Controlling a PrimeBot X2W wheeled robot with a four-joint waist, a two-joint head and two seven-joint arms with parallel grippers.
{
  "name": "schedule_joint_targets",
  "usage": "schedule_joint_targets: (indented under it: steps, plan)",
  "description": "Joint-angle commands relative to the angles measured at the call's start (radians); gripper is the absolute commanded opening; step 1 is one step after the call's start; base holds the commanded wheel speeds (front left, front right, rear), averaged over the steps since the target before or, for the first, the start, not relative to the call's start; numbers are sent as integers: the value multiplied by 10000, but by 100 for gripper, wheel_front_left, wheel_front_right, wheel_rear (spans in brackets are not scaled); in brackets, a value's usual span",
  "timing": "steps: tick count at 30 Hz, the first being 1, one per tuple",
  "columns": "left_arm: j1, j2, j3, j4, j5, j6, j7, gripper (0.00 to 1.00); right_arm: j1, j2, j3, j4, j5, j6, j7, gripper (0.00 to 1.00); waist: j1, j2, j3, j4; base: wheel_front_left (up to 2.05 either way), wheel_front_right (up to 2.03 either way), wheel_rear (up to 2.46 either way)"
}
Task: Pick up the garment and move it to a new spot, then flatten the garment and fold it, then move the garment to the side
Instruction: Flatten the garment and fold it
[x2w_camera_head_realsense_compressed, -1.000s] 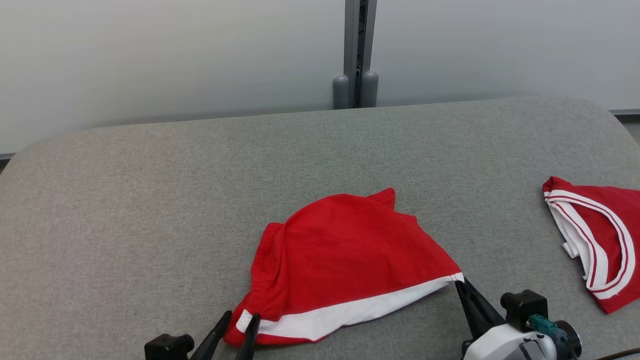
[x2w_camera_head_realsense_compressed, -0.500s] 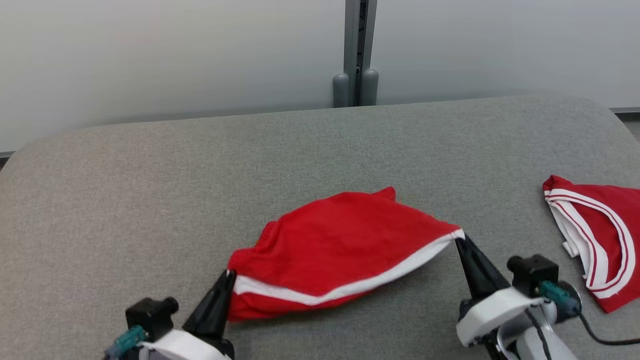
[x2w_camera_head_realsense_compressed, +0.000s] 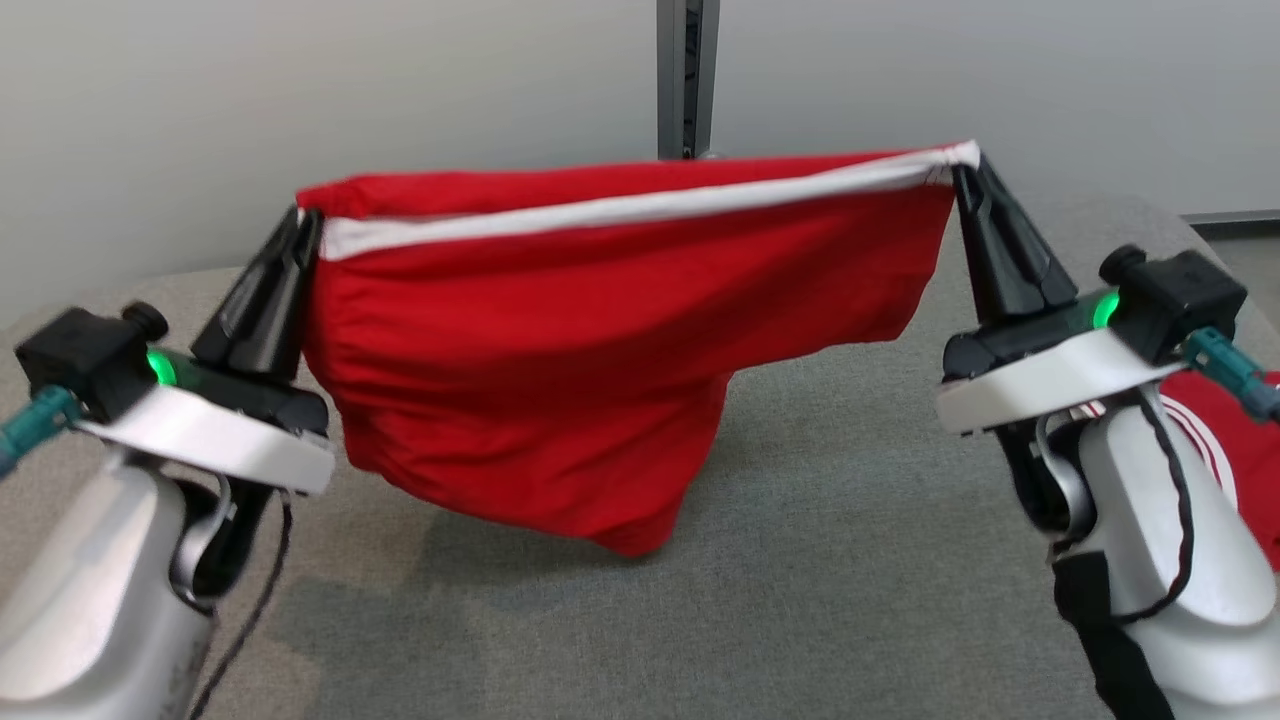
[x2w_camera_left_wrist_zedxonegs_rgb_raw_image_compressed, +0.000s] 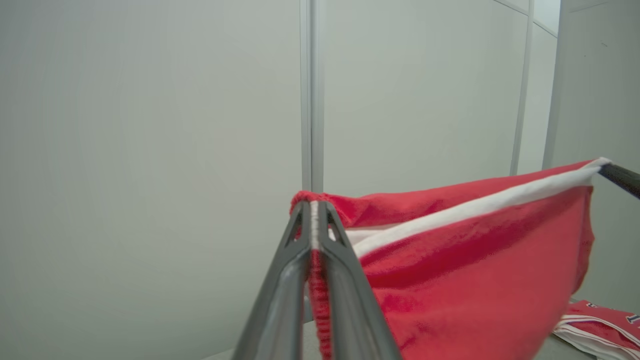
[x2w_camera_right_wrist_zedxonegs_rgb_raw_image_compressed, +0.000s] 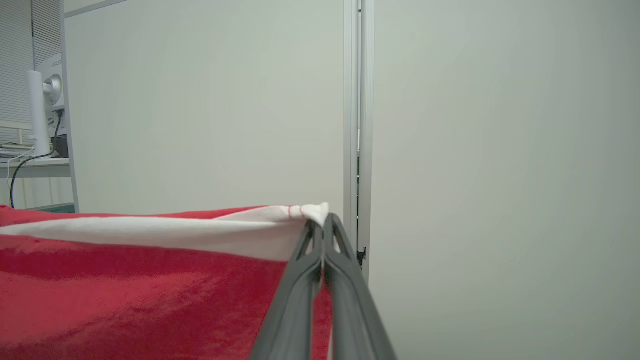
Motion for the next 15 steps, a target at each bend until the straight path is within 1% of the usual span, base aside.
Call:
schedule_joint_targets:
  steps: [1, 3, 4, 5, 7, 8, 10, 11, 14, 15]
  plan:
    - [-634, 271, -5, -57, 36, -7, 194, 0, -490, -168, -10, -38, 100, -4, -5, 0, 0, 0, 359, 20, 0, 0, 0]
    - [-1275, 492, -27, 57, 80, -5, 475, 0, -1091, -298, 85, 76, 45, -4, 1, 0, 0, 0, 781, 58, 0, 0, 0]
    - [-1275, 492, -27, 57, 80, -5, 475, 0, -1091, -298, 85, 76, 45, -4, 1, 0, 0, 0, 781, 58, 0, 0, 0]
    - [-1995, 652, -5, 178, 35, -5, 721, 0, -1807, -395, 161, 225, -108, -4, 6, 0, 0, 0, 1345, 73, 0, 0, 0]
    - [-2777, 697, -76, 329, 47, -5, 898, 0, -2546, -432, 155, 437, -212, -4, 10, 0, 0, 0, 1939, 126, 0, 0, 0]
    - [-3238, 834, -155, 437, 235, -5, 932, 0, -2980, -454, 191, 565, -289, -4, 6, 0, 0, 0, 2256, 144, 0, 0, 0]
    - [-4149, 824, -282, 739, 247, -6, 942, 0, -3839, -534, 201, 941, -495, -4, 17, 0, 0, 0, 2837, 221, 0, 0, 0]
    - [-4689, 917, -391, 925, 460, -6, 892, 0, -4347, -566, 195, 1154, -542, -4, 15, 0, 0, 0, 3117, 244, 0, 0, 0]
    - [-6208, 921, -628, 1526, 786, -1, 602, 0, -5846, -739, -187, 1883, -938, -5, 6, 0, 0, 0, 3795, 332, 0, 0, 0]
    - [-6697, 827, -618, 1757, 755, 1, 479, 0, -6313, -786, -402, 2084, -1136, -5, 3, 0, 0, 0, 3944, 360, 0, 0, 0]
